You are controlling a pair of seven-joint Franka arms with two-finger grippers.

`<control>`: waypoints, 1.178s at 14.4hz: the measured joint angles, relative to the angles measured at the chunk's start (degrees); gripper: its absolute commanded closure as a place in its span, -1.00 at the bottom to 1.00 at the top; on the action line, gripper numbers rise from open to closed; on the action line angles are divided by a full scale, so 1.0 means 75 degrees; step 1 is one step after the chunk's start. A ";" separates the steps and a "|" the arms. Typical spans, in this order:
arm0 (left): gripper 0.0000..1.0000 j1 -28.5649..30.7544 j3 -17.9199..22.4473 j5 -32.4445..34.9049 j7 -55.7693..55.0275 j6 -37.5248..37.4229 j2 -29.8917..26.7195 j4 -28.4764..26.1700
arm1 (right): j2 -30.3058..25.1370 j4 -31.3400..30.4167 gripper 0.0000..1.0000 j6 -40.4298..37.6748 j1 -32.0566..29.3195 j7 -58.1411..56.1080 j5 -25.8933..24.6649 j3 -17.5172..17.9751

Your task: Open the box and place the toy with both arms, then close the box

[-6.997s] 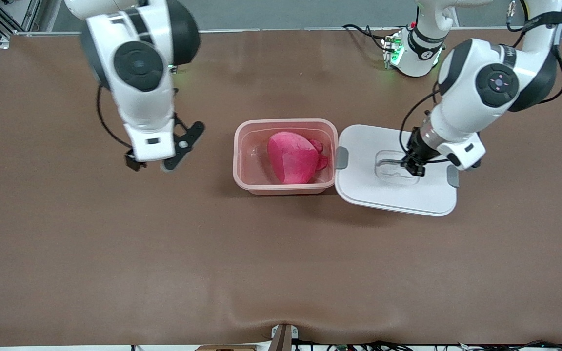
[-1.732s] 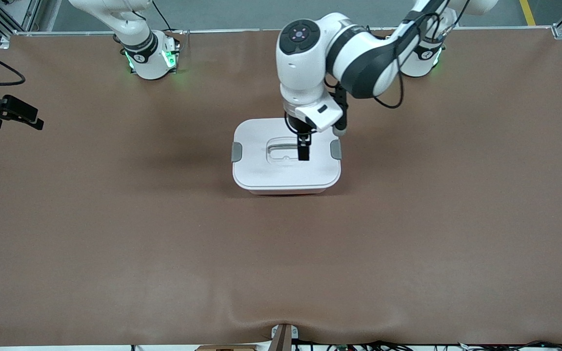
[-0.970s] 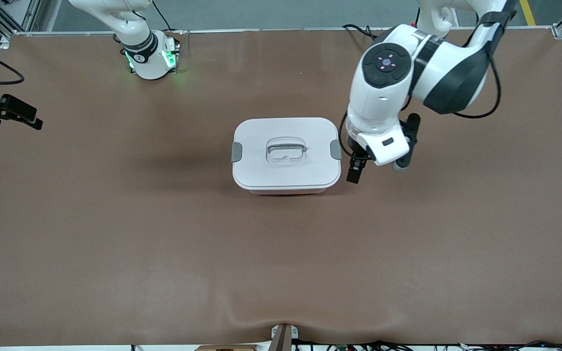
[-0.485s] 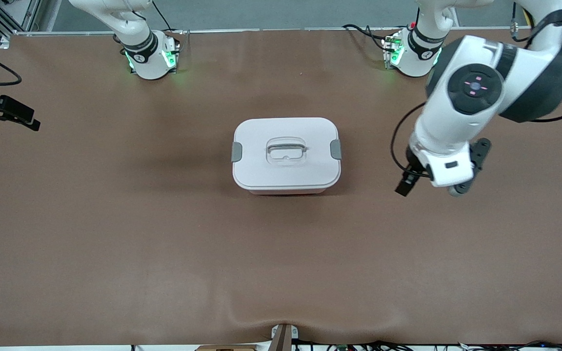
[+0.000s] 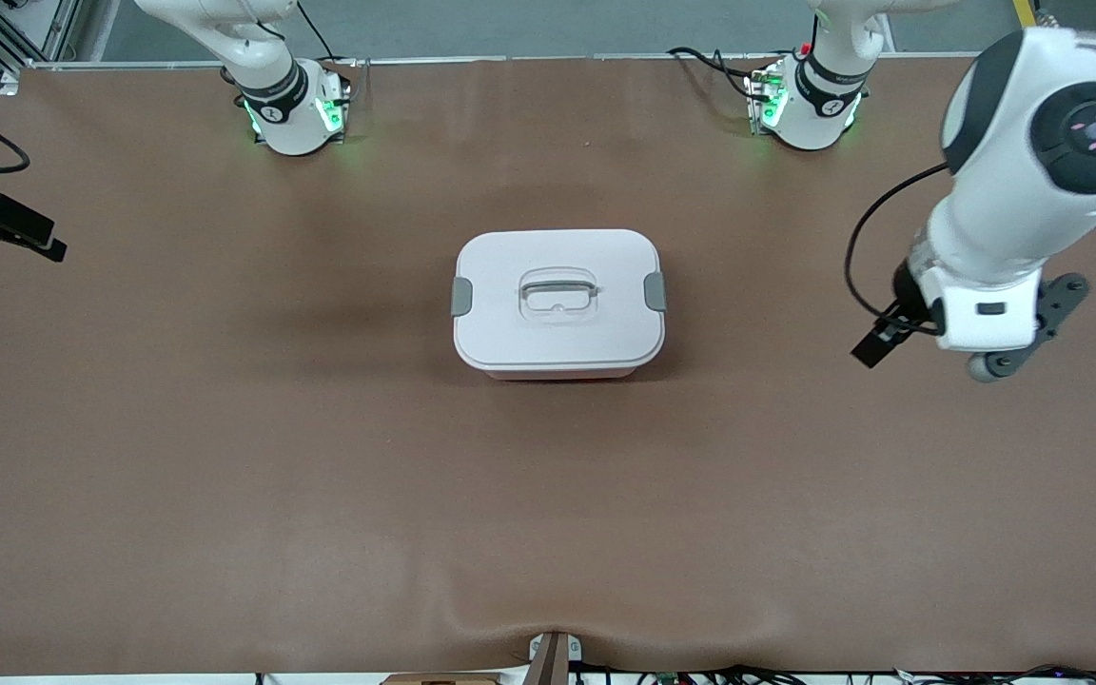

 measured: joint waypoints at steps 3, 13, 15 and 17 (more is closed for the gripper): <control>-1.00 -0.0025 0.0436 -0.0060 0.1139 -0.0409 -0.0364 0.0000 | 0.0000 0.0000 -1.00 0.0007 0.0000 0.0000 0.0000 0.0000; -1.00 -0.0360 0.2409 -0.1606 0.5324 -0.1304 -0.1646 -0.0161 | 0.0079 0.0000 -1.00 0.0189 -0.0003 0.0000 -0.0014 0.0008; -1.00 -0.0442 0.2408 -0.1606 0.5696 -0.1514 -0.1893 -0.0307 | 0.0116 0.0000 -1.00 0.0189 -0.0002 0.0000 -0.0014 0.0015; -1.00 -0.0450 0.2445 -0.1606 0.5968 -0.1573 -0.2165 -0.0589 | 0.0122 0.0000 -1.00 0.0193 -0.0002 0.0000 -0.0014 0.0018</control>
